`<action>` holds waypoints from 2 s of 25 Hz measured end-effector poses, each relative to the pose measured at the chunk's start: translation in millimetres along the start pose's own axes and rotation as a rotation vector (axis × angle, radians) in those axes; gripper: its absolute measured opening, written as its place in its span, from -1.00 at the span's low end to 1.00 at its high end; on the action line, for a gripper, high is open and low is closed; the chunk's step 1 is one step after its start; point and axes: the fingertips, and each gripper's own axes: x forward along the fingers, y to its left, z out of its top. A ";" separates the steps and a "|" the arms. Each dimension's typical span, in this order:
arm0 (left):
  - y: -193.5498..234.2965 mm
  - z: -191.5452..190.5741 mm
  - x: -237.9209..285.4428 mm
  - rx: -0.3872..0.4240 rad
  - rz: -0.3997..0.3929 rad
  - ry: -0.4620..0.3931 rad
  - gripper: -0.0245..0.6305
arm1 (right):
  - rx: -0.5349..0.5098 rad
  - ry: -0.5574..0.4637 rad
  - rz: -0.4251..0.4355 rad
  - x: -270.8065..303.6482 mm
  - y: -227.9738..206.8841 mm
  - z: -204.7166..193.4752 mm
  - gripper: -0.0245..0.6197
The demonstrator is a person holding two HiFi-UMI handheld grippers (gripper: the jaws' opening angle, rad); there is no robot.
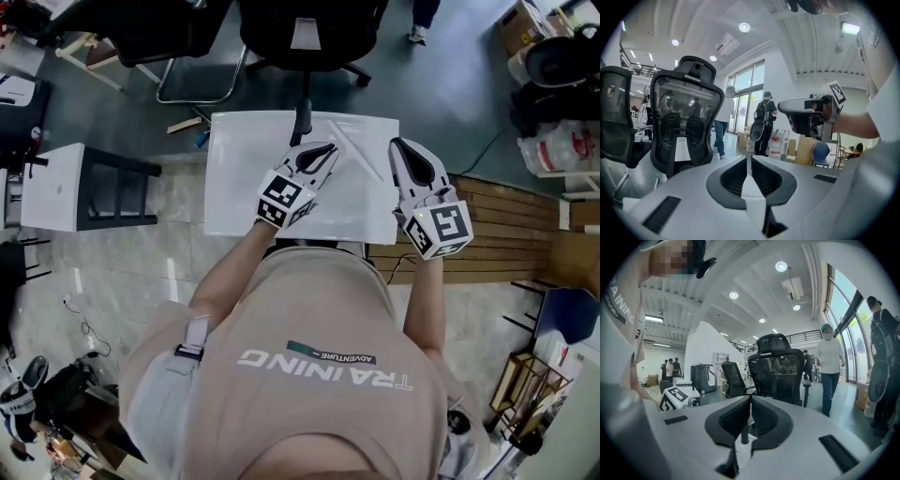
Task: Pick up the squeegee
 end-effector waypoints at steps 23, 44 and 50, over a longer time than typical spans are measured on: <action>29.1 -221.0 95.4 -0.001 0.017 0.433 -0.40 | -0.104 0.117 0.055 -17.1 -20.2 -26.2 -0.81; 28.3 -259.9 123.0 0.038 0.058 0.428 -0.64 | -0.071 0.118 0.075 -11.7 -25.7 -23.8 -0.81; 28.9 -264.3 120.1 0.035 0.053 0.426 -0.67 | -0.081 0.117 0.085 -10.3 -21.6 -23.2 -0.81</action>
